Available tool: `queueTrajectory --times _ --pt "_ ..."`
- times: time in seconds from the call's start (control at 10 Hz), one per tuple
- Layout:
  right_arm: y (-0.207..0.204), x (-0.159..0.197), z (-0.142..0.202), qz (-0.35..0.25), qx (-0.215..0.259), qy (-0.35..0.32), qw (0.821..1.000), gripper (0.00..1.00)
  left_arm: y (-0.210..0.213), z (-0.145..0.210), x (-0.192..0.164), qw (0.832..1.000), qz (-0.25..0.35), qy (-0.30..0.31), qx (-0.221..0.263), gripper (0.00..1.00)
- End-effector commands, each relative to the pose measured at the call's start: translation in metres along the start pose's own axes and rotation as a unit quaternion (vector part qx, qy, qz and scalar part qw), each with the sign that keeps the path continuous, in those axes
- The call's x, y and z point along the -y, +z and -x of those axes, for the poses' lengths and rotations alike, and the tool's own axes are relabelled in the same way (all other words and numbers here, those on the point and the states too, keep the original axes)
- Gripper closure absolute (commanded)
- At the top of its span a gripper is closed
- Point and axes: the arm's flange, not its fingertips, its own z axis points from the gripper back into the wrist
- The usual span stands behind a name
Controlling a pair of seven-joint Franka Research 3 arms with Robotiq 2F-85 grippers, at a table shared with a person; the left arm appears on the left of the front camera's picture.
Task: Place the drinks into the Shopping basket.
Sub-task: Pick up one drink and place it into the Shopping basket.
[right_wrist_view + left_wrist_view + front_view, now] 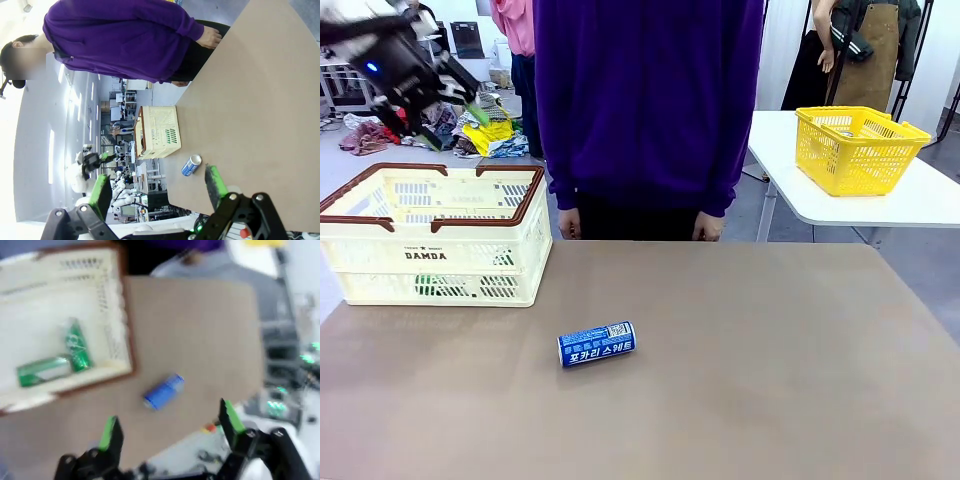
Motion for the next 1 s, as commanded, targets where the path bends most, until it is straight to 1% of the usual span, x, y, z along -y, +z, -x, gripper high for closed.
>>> queueTrajectory --times 0.0,0.1,0.2,0.3,0.4,0.5,0.6,0.7,0.8,0.9 --pt "0.000 -0.002 -0.002 -0.012 0.004 0.006 1.000 0.00 0.018 0.039 -0.024 0.985 0.152 -0.019 -0.080 0.00" --pt "0.000 -0.002 -0.002 -0.012 0.004 0.006 1.000 0.00 0.032 0.050 -0.038 0.972 0.218 0.008 -0.093 0.00" --pt "0.000 -0.002 -0.002 -0.012 0.004 0.006 1.000 0.00 0.046 0.061 -0.060 0.949 0.294 0.024 -0.114 0.00" --pt "0.000 -0.002 -0.002 -0.012 0.004 0.006 1.000 0.00 0.054 0.072 -0.086 0.928 0.354 0.036 -0.113 0.00" --pt "0.000 -0.002 -0.002 -0.012 0.004 0.006 1.000 0.00 0.054 0.087 -0.112 0.914 0.392 0.064 -0.080 0.00" --pt "0.000 -0.002 -0.002 -0.012 0.004 0.006 1.000 0.00 0.046 0.114 -0.140 0.906 0.414 0.073 -0.053 0.00" --pt "0.000 -0.002 -0.002 -0.012 0.004 0.006 1.000 0.00 0.036 0.137 -0.163 0.906 0.418 0.062 -0.007 0.00" --pt "0.000 -0.002 -0.002 -0.012 0.004 0.006 1.000 0.00 0.027 0.153 -0.184 0.905 0.421 0.064 0.007 0.00" --pt "0.000 -0.002 -0.002 -0.012 0.004 0.006 1.000 0.00 0.023 0.164 -0.201 0.901 0.426 0.080 0.019 0.00" --pt "0.000 -0.002 -0.002 -0.012 0.004 0.006 1.000 0.00 0.017 0.166 -0.207 0.902 0.423 0.085 0.019 0.00"
